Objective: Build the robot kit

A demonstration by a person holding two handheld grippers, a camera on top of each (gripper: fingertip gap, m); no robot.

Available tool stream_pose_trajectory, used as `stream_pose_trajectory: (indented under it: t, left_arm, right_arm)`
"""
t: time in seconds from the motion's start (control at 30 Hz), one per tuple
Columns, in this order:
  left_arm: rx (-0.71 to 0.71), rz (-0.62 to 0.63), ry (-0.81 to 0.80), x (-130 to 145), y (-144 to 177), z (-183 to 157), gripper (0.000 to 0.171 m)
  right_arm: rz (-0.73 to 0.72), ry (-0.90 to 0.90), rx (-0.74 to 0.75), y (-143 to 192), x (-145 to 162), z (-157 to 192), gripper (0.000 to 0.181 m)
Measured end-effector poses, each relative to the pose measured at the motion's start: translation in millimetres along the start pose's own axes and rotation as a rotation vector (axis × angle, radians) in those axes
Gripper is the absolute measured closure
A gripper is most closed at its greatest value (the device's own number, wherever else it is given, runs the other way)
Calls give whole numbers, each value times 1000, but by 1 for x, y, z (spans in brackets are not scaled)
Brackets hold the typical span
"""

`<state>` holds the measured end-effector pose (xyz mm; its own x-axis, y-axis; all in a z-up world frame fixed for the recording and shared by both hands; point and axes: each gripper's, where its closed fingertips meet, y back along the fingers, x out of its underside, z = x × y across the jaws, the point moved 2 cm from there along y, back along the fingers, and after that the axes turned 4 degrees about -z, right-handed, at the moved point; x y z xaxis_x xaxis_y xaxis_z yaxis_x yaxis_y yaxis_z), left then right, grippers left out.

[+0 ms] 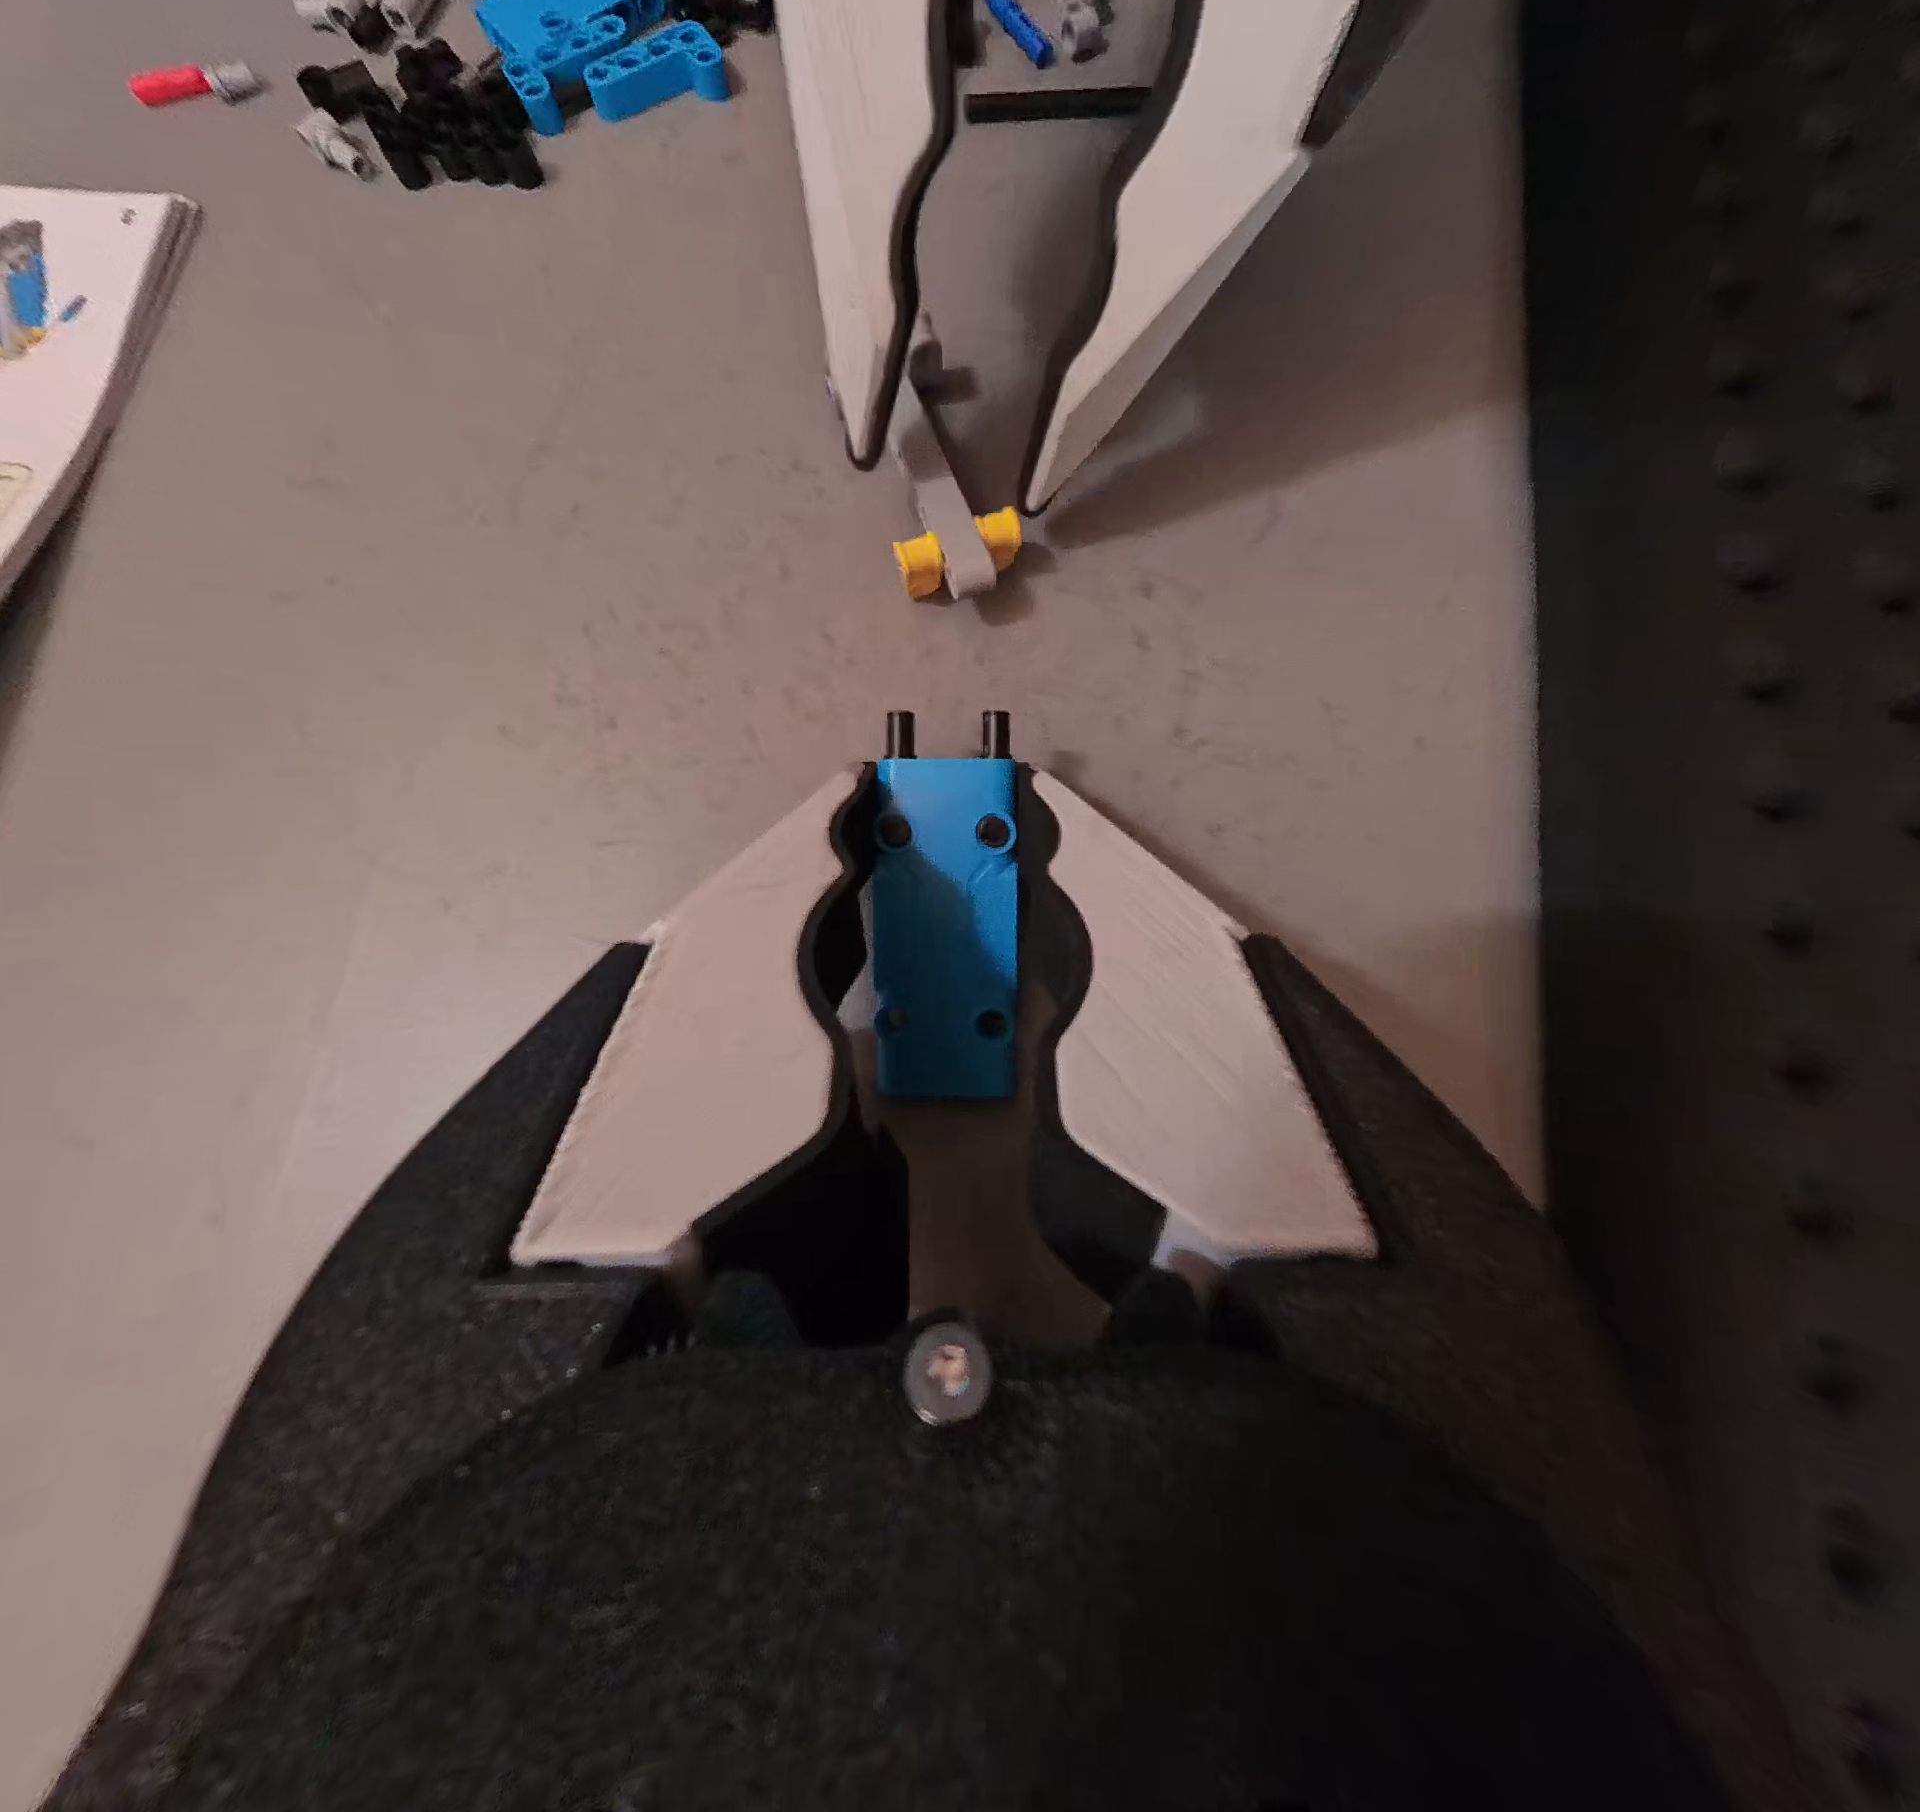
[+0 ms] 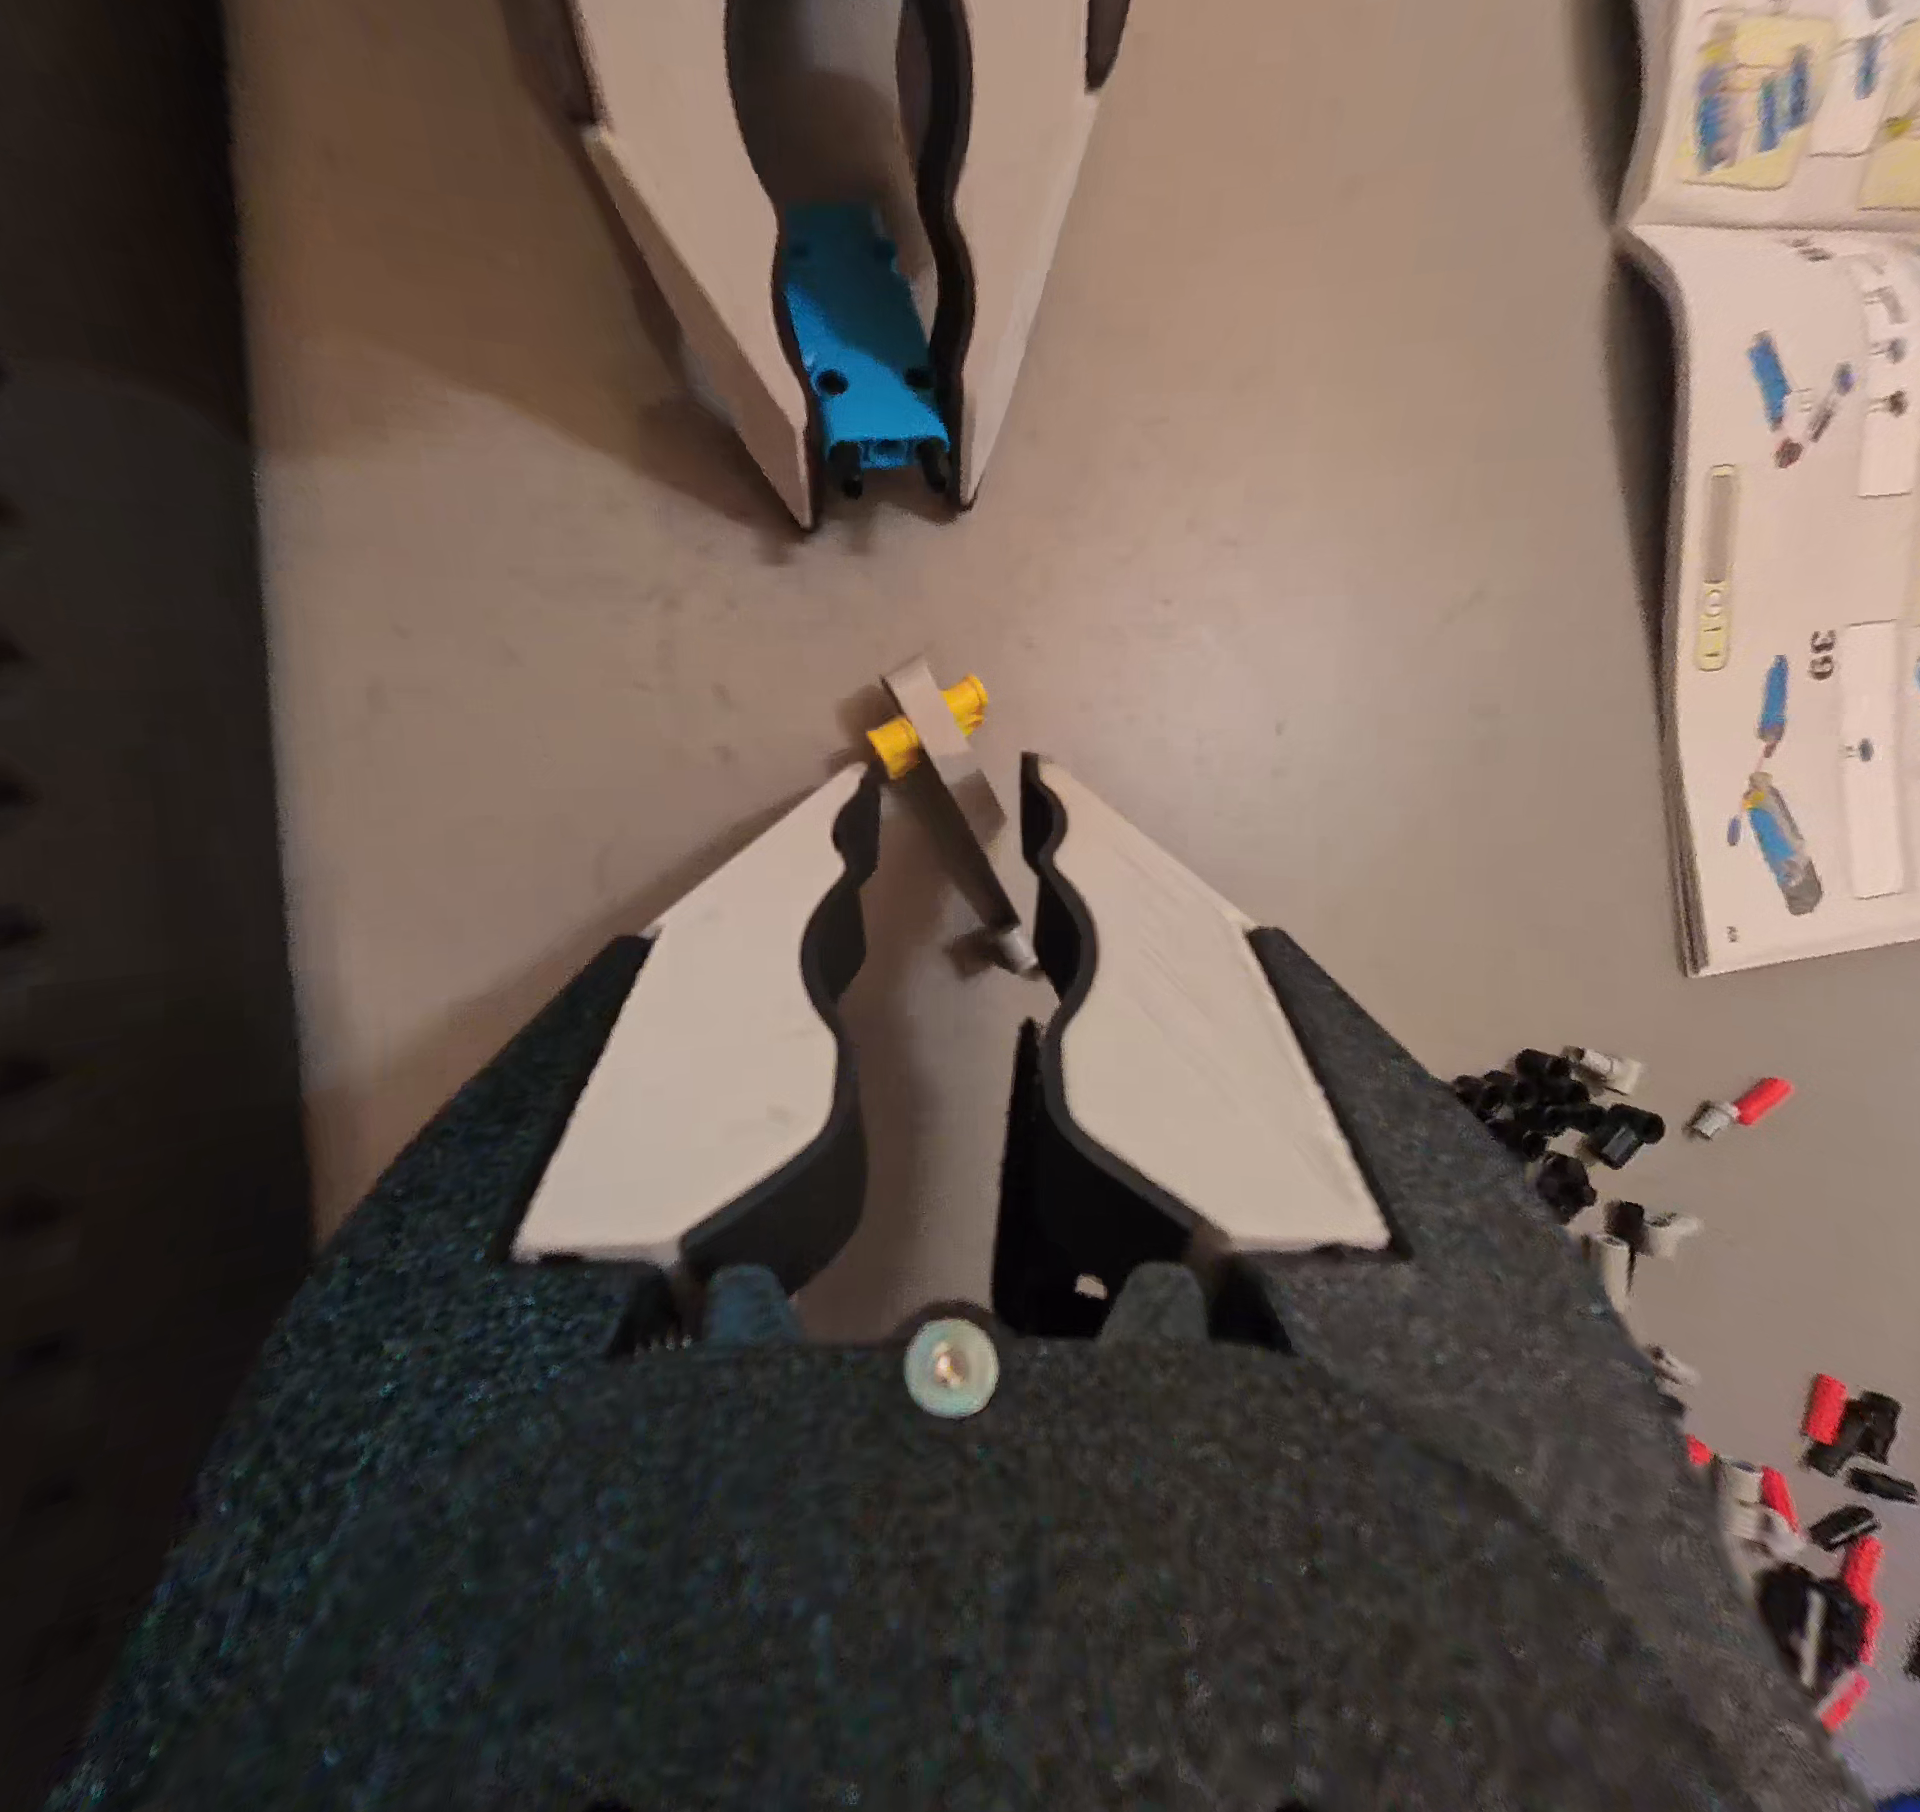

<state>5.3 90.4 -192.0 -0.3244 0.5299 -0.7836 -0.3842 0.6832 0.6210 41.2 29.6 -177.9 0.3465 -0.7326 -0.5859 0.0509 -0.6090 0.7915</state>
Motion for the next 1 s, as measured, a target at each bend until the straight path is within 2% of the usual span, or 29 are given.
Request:
stream_pose_trajectory:
  t: [0.1,0.13,0.2,0.23,0.3,0.37,0.43,0.5,0.6,0.83,1.0]
  left_arm:
    - [6,1,9,0,0,0,146]
    - [2,0,3,0,0,0,146]
    - [-3,-3,-3,0,1,0,147]
    - [-5,-5,-1,0,1,0,147]
    - [-45,-32,4,-3,5,6,147]
    - [-73,-119,11,-13,15,10,147]
    - [-89,-240,43,-28,28,16,146]
    - [-65,-292,59,-35,36,16,147]
    - [-43,-290,38,-34,35,14,147]
    - [-18,-314,60,-37,35,11,147]
    - [0,-268,27,-32,29,5,147]
  right_arm:
    - [81,34,-79,-9,4,-1,156]
    - [57,42,-83,-11,-1,-3,172]
    - [14,3,-114,-10,-9,-6,174]
    - [-32,-74,-128,-7,-15,-11,174]
    - [-212,-233,-183,3,-34,-19,174]
    - [-401,-334,-241,13,-51,-23,174]
    - [-486,-383,-287,15,-59,-21,174]
    - [-495,-361,-282,12,-63,-16,174]
    - [-500,-310,-247,12,-65,-12,174]
    - [-547,-311,-268,16,-63,-9,174]
    - [-499,-281,-265,8,-58,-4,174]
